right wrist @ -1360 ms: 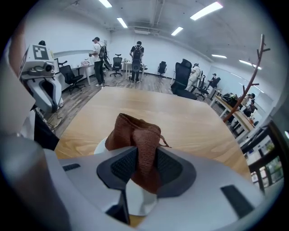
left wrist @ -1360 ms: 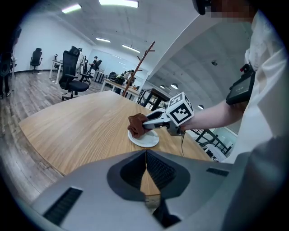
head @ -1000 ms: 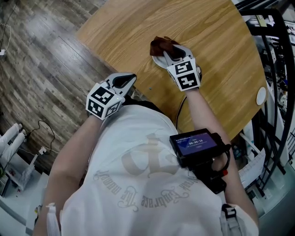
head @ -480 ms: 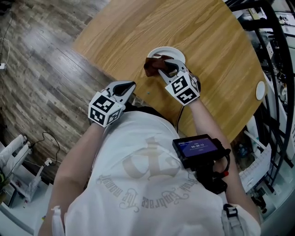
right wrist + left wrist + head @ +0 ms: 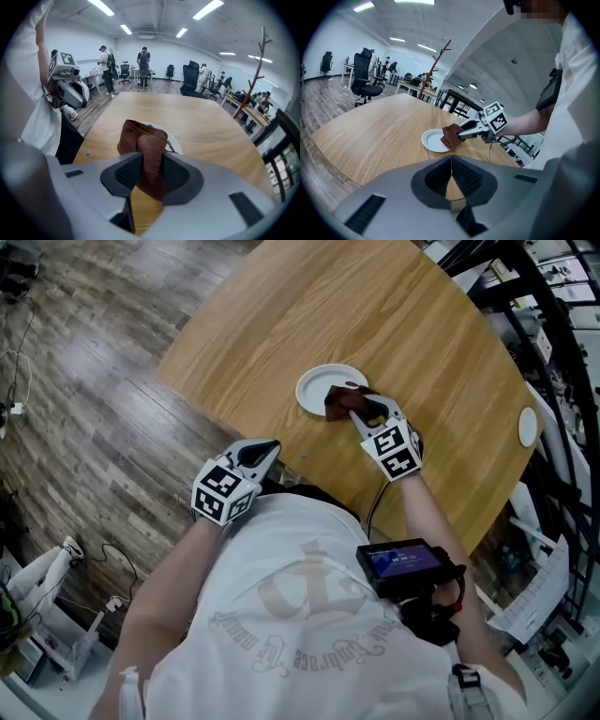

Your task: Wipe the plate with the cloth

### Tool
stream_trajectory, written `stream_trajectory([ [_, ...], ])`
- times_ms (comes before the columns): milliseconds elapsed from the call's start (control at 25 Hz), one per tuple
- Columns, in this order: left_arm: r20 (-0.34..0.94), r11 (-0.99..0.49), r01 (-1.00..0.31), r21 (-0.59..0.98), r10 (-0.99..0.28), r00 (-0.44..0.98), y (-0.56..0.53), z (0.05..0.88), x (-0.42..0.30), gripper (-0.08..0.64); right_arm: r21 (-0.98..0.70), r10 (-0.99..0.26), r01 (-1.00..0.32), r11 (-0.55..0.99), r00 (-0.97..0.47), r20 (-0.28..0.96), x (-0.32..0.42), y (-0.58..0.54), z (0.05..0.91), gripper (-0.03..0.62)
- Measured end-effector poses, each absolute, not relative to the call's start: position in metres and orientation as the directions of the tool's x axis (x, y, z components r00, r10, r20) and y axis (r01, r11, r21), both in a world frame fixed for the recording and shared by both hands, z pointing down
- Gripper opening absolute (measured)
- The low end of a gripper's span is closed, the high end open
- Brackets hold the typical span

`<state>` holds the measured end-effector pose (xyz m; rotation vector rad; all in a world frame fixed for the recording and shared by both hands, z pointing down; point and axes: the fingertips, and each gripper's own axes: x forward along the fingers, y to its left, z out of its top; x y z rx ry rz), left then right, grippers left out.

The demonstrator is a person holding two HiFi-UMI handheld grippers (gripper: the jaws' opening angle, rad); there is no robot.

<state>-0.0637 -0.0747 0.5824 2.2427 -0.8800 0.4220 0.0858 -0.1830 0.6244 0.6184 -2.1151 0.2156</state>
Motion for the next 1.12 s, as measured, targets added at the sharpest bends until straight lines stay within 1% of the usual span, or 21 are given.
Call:
stream_trajectory([
  [200, 0.516, -0.557, -0.685, 0.470, -0.456, 0.725, -0.074, 0.577, -0.056, 0.014, -0.009, -0.419, -0.630, 0.777, -0.527, 0.740, 0.100, -0.181, 0.609, 0.127],
  [480, 0.490, -0.615, -0.667, 0.421, -0.464, 0.738, -0.098, 0.552, -0.059, 0.012, -0.046, -0.540, -0.701, 0.712, -0.588, 0.603, 0.097, -0.177, 0.562, 0.127],
  [680, 0.456, -0.638, -0.661, 0.395, -0.489, 0.744, -0.119, 0.531, -0.057, 0.012, -0.061, -0.587, -0.713, 0.698, -0.620, 0.521, 0.100, -0.178, 0.530, 0.127],
  [880, 0.427, -0.668, -0.639, 0.382, -0.485, 0.763, -0.130, 0.512, -0.045, 0.012, -0.098, -0.623, -0.726, 0.681, -0.644, 0.444, 0.110, -0.167, 0.504, 0.127],
  [1120, 0.428, -0.693, -0.617, 0.374, -0.461, 0.777, -0.124, 0.511, -0.029, 0.014, -0.178, -0.657, -0.765, 0.620, -0.629, 0.415, 0.131, -0.143, 0.505, 0.127],
])
